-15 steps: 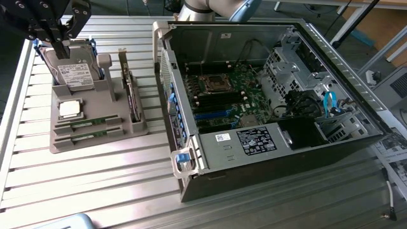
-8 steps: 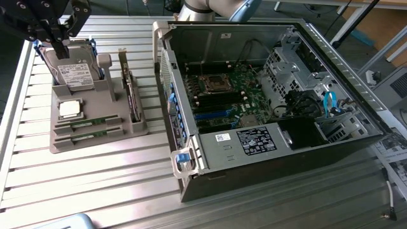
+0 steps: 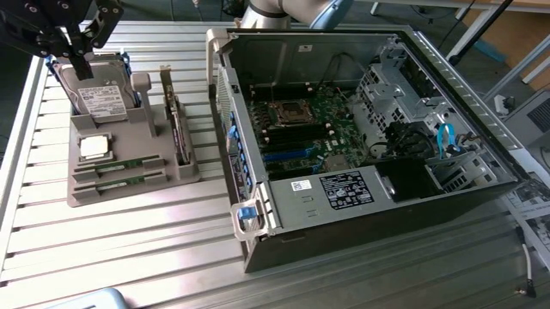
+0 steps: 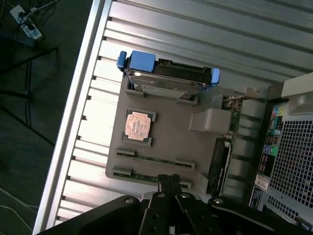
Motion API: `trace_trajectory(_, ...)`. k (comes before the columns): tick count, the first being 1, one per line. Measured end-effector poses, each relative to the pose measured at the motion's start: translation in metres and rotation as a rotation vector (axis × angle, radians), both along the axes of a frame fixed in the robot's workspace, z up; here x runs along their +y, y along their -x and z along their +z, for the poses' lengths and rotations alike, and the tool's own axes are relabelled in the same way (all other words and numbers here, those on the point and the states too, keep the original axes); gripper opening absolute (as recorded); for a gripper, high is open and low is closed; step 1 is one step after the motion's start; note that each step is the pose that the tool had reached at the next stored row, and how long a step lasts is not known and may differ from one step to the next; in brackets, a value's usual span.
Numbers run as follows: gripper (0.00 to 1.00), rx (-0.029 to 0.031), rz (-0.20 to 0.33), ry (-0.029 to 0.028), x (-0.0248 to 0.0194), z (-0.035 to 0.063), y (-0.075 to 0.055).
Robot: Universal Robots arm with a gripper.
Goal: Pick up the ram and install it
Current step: 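Pick up the ram and move it above insertion slot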
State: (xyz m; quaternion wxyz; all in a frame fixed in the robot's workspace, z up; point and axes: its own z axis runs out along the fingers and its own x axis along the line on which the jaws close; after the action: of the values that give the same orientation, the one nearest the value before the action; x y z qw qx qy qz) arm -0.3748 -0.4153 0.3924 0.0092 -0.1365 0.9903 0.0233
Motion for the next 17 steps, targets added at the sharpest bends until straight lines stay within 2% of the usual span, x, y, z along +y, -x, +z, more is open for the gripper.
trace_trajectory(17,0.1,0.0001,0.243,0.0,0.0,0.0,-0.0006)
